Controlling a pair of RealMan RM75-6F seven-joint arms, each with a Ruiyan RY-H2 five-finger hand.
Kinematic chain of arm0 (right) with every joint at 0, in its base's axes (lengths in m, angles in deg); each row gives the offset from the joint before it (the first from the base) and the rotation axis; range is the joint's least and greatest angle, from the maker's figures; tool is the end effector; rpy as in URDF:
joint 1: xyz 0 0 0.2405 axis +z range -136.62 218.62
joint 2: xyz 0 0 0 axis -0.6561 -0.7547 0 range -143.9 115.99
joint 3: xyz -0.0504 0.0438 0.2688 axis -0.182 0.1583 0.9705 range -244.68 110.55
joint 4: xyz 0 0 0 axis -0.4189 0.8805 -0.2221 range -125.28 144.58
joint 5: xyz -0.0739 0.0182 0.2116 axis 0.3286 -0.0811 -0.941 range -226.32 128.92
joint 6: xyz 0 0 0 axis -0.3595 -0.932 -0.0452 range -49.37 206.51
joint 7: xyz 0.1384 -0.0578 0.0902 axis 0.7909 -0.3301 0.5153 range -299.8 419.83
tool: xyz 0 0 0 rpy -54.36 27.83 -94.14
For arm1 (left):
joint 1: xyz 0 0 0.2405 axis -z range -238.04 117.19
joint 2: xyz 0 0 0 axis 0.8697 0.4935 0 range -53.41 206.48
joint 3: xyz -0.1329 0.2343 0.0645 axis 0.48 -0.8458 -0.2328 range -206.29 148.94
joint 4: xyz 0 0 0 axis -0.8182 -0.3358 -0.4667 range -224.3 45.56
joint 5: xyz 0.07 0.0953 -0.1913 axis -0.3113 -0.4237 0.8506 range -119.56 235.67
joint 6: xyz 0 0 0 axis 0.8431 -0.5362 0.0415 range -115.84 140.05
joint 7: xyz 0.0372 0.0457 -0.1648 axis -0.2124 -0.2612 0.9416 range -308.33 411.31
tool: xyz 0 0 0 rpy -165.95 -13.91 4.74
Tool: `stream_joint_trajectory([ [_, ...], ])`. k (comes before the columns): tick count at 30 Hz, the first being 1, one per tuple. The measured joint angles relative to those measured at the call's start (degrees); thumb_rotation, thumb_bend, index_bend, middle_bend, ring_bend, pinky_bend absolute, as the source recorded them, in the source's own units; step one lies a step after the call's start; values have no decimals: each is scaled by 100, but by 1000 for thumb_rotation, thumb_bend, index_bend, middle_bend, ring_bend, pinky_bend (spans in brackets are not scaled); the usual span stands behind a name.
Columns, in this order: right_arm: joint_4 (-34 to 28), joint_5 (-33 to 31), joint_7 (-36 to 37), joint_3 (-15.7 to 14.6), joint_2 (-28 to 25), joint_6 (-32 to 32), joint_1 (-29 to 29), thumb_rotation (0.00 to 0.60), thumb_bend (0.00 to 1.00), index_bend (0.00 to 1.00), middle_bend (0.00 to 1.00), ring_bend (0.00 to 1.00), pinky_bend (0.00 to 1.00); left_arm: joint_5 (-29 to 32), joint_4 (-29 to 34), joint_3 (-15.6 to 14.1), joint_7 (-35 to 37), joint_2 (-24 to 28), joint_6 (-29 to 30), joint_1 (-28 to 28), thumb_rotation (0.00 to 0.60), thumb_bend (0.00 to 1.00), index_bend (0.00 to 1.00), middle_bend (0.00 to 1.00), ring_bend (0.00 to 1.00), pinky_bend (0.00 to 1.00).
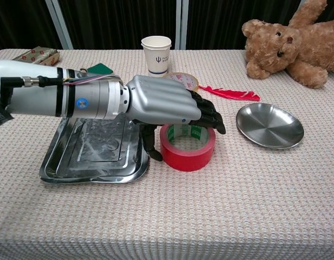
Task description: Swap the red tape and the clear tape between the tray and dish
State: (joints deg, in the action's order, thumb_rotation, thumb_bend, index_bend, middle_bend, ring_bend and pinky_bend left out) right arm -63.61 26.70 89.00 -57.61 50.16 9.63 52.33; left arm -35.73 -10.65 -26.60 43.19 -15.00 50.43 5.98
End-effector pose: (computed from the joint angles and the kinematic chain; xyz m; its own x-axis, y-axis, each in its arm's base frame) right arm -0.4133 -0.2860 0.2041 0.1587 0.0059 0.9873 -0.9744 0.1624 0.1557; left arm -0.0215 0.3520 -0.1209 0.8002 0.0270 0.5991 0.2265 -0.9386 -0.2603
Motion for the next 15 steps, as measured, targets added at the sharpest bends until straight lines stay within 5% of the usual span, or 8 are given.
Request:
stream_joint_trajectory([
  [15, -5, 11, -8, 10, 10, 13, -1, 600, 0, 0, 0, 0, 0, -1, 62, -23, -231, -32, 294, -47, 600, 235, 280, 255, 43, 151],
])
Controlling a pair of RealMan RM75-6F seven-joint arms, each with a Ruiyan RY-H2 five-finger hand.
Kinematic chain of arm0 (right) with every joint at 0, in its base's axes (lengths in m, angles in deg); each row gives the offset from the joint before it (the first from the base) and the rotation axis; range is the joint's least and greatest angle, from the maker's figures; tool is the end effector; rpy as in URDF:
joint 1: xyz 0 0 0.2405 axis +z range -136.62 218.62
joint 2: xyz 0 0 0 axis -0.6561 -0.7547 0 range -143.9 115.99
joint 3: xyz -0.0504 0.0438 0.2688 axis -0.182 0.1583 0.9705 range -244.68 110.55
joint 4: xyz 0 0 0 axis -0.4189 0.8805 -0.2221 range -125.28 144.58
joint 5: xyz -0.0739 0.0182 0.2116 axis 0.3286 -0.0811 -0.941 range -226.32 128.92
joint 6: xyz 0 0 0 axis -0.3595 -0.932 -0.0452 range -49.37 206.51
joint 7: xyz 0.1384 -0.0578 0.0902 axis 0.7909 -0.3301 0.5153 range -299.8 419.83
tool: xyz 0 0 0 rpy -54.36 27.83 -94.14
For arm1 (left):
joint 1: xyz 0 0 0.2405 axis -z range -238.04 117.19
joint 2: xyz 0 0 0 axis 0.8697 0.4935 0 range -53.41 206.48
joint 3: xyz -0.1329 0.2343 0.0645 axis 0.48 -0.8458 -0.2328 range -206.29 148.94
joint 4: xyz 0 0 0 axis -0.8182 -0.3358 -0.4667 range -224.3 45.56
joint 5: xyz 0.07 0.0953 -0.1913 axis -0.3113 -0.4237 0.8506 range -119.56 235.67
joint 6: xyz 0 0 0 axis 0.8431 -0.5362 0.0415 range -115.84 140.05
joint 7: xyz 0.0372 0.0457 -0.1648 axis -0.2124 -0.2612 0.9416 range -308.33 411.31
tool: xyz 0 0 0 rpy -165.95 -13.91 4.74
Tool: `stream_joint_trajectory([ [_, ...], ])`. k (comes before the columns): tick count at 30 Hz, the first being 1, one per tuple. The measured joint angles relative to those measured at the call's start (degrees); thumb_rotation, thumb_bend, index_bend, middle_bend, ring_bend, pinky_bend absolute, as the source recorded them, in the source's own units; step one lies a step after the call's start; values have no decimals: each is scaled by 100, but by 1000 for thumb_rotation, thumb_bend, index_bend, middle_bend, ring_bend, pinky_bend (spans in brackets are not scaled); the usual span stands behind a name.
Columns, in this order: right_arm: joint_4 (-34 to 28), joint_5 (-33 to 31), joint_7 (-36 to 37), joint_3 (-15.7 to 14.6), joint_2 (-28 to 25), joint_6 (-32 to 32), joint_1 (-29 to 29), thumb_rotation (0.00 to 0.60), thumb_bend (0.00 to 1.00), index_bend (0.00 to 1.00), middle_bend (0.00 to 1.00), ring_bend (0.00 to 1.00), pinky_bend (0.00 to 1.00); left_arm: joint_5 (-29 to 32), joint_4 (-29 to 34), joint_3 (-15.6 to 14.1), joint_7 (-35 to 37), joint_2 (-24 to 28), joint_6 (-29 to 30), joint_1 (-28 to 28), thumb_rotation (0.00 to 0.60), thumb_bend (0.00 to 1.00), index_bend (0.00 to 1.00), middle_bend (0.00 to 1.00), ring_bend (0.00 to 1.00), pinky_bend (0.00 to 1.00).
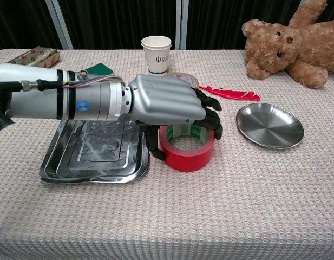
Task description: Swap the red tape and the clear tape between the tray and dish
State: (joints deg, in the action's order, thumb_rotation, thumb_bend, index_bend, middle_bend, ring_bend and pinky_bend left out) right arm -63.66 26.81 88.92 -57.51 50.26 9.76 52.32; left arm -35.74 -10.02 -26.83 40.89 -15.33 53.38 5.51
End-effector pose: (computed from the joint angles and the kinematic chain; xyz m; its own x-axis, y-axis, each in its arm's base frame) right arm -0.4129 -0.2863 0.2029 0.1575 0.0038 0.9875 -0.9747 0.1614 0.1548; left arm -0.0165 0.3472 -0.1180 0.7778 -0.0118 0.6284 0.2076 -0.9389 -0.2746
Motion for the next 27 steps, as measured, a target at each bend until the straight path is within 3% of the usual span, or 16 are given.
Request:
stream_joint_trajectory([
  [8, -90, 7, -69, 13, -49, -12, 3, 600, 0, 0, 0, 0, 0, 33, 451, -17, -177, 534, 426, -283, 600, 247, 289, 265, 51, 156],
  [15, -251, 18, -230, 27, -82, -28, 30, 600, 0, 0, 0, 0, 0, 416, 745, -334, -474, 1233, 676, -927, 600, 242, 281, 260, 51, 172],
  [22, -436, -6, -472, 29, -101, -10, 64, 600, 0, 0, 0, 0, 0, 795, 612, -402, -648, 1287, 732, -1235, 600, 242, 274, 249, 51, 172],
  [24, -474, -23, -529, 31, -103, 2, 75, 600, 0, 0, 0, 0, 0, 970, 550, -394, -708, 1281, 678, -1295, 600, 239, 243, 221, 51, 172],
  [27, -515, -41, -593, 33, -103, 15, 88, 600, 0, 0, 0, 0, 0, 1125, 517, -391, -740, 1286, 537, -1332, 600, 212, 82, 133, 51, 179],
])
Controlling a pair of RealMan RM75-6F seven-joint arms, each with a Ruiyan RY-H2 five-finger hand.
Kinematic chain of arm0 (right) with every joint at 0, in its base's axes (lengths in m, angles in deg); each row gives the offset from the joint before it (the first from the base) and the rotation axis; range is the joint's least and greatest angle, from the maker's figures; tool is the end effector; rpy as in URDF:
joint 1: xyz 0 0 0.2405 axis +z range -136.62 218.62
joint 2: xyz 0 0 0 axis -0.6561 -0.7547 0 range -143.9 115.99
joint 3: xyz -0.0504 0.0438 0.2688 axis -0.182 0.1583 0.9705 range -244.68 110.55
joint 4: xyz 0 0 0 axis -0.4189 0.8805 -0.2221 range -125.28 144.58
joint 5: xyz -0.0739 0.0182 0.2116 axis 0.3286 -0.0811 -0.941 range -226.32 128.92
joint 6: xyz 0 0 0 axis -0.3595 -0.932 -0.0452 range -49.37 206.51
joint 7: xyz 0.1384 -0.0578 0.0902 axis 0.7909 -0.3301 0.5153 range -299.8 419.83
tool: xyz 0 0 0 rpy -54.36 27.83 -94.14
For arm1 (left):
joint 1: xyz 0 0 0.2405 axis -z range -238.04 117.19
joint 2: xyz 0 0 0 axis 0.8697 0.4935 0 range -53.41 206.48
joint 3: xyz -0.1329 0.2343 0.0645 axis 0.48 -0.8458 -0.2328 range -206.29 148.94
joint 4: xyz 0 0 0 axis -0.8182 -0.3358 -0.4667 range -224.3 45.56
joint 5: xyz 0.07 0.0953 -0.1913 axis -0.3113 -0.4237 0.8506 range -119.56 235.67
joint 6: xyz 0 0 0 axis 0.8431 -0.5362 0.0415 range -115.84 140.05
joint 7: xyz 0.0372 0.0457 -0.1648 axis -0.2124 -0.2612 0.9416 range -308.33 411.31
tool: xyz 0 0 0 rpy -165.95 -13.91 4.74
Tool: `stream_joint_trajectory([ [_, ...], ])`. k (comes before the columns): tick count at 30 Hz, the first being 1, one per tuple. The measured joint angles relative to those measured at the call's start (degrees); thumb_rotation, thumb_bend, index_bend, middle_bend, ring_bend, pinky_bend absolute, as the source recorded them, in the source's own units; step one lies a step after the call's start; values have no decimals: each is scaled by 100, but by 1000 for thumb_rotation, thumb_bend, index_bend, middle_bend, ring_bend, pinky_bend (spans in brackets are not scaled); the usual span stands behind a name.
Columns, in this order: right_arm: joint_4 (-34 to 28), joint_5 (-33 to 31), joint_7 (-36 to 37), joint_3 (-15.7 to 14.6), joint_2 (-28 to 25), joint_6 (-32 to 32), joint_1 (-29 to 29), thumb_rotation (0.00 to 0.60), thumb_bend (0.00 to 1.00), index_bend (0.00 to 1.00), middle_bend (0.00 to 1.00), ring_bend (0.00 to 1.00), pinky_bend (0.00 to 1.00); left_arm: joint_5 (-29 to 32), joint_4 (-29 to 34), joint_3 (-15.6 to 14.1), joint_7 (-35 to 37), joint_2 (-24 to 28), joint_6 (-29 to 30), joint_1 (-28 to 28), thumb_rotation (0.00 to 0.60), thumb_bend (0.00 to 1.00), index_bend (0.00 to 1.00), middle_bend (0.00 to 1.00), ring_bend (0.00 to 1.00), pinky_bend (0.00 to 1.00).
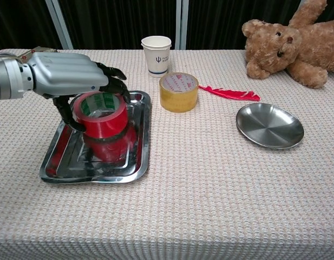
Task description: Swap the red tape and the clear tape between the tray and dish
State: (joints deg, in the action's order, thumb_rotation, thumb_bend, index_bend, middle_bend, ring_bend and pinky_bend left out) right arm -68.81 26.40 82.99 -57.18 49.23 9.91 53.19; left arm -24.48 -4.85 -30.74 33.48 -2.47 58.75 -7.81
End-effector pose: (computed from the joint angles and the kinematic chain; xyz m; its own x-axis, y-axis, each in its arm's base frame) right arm -0.3923 -0.2917 0.1929 0.1883 -0.0208 0.9819 -0.9727 0.1343 0.1894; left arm -0.1441 0.3761 -0.0371 0.8103 0.1108 0.5755 0.4487 -0.7490 -0.4875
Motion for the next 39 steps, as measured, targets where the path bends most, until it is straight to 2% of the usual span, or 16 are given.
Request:
stream_joint_trajectory([
  [3, -36, -10, -56, 2, 3, 18, 19, 600, 0, 0, 0, 0, 0, 27, -32, 9, 65, -17, -32, -50, 600, 184, 6, 98, 50, 196],
  [8, -126, 22, -149, 0, -3, 31, 60, 600, 0, 0, 0, 0, 0, -62, -84, 18, 242, -10, 270, -248, 600, 165, 2, 62, 25, 188],
  [14, -360, 123, -357, 14, -85, 57, 173, 600, 0, 0, 0, 0, 0, 98, 251, 57, 224, 284, 706, -596, 600, 162, 3, 53, 0, 160],
  [20, -809, 309, -855, 51, -174, 181, 463, 600, 0, 0, 0, 0, 0, 457, 683, 0, 46, 645, 1503, -1317, 600, 160, 6, 53, 0, 145],
  [25, -1117, 506, -1366, 49, -117, 613, 921, 600, 0, 0, 0, 0, 0, 630, 712, -91, 102, 742, 2485, -2147, 600, 132, 23, 53, 0, 155],
  [28, -1253, 615, -1738, 55, -4, 1025, 1328, 600, 0, 0, 0, 0, 0, 712, 573, -169, 327, 755, 2976, -2698, 600, 106, 33, 53, 0, 158],
  [33, -1318, 670, -2347, 187, 501, 1500, 2068, 600, 0, 0, 0, 0, 0, 685, 196, -314, 987, 744, 3476, -3394, 600, 96, 33, 53, 0, 157],
  [39, -930, 303, -2952, 430, 1333, 2001, 2813, 600, 0, 0, 0, 0, 0, 450, -100, -370, 1359, 650, 3801, -3850, 600, 96, 33, 60, 0, 157],
])
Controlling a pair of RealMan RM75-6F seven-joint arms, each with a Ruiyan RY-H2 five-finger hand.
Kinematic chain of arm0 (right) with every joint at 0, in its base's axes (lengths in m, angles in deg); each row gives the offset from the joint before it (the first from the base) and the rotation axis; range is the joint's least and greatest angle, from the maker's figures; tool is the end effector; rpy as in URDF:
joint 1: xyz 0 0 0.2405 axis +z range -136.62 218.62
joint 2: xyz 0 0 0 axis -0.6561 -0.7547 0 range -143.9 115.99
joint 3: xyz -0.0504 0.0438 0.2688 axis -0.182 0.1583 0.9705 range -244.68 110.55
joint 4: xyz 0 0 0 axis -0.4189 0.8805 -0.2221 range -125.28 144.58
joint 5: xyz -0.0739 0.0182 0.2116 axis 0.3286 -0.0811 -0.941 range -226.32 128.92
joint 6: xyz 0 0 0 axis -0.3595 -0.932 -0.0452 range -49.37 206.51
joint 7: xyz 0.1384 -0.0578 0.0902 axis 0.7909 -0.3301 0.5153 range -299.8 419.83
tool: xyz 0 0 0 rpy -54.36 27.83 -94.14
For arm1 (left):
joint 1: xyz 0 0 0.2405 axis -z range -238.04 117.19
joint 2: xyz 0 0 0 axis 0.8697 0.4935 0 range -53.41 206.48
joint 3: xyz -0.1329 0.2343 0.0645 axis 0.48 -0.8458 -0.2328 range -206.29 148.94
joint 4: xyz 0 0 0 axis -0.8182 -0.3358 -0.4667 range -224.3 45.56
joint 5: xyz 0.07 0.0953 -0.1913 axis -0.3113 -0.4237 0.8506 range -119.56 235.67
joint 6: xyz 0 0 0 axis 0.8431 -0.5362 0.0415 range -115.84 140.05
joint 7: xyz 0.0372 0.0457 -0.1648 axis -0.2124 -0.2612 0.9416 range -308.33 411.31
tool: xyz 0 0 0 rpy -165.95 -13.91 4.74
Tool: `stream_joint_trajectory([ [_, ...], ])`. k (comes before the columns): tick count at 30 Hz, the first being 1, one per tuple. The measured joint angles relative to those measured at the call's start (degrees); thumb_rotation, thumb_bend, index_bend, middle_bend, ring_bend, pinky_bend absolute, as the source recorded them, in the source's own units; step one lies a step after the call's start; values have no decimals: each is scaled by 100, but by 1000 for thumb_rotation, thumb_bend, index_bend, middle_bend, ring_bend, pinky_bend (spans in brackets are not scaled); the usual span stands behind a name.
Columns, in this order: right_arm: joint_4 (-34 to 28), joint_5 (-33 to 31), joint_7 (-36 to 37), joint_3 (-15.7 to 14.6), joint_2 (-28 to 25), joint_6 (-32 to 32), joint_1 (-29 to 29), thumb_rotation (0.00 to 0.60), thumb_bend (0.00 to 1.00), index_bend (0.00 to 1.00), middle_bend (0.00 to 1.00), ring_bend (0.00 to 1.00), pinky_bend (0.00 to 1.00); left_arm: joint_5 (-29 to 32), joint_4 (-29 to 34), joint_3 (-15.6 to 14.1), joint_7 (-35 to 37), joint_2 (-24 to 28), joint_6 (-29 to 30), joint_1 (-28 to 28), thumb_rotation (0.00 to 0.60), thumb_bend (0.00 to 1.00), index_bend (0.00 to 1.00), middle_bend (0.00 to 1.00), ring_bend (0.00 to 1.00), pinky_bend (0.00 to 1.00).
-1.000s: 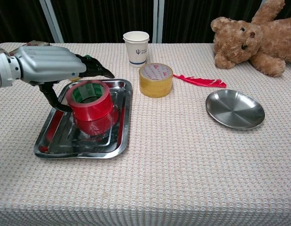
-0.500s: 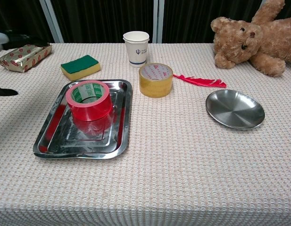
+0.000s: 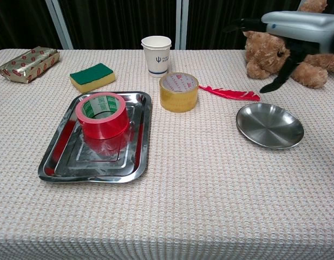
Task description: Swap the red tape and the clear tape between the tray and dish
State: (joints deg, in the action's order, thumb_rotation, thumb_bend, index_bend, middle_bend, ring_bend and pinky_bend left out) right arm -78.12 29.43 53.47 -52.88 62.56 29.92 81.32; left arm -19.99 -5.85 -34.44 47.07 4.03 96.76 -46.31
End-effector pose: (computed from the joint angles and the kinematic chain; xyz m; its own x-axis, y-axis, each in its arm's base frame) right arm -0.1535 -0.4028 0.0253 0.4611 -0.2157 0.8607 -0.8153 -0.4859 0.3150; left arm -0.3522 0.2391 0.1028 0.4862 0.0888 0.8693 0.8737 -0.0343 -0.4852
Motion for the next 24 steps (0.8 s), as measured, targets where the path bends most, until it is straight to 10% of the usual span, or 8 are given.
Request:
stream_joint_trajectory([
  [24, 1938, -2109, -1011, 274, 1887, 1471, 1959, 600, 0, 0, 0, 0, 0, -192, -314, 266, 488, -14, 77, -658, 600, 98, 34, 60, 0, 154],
])
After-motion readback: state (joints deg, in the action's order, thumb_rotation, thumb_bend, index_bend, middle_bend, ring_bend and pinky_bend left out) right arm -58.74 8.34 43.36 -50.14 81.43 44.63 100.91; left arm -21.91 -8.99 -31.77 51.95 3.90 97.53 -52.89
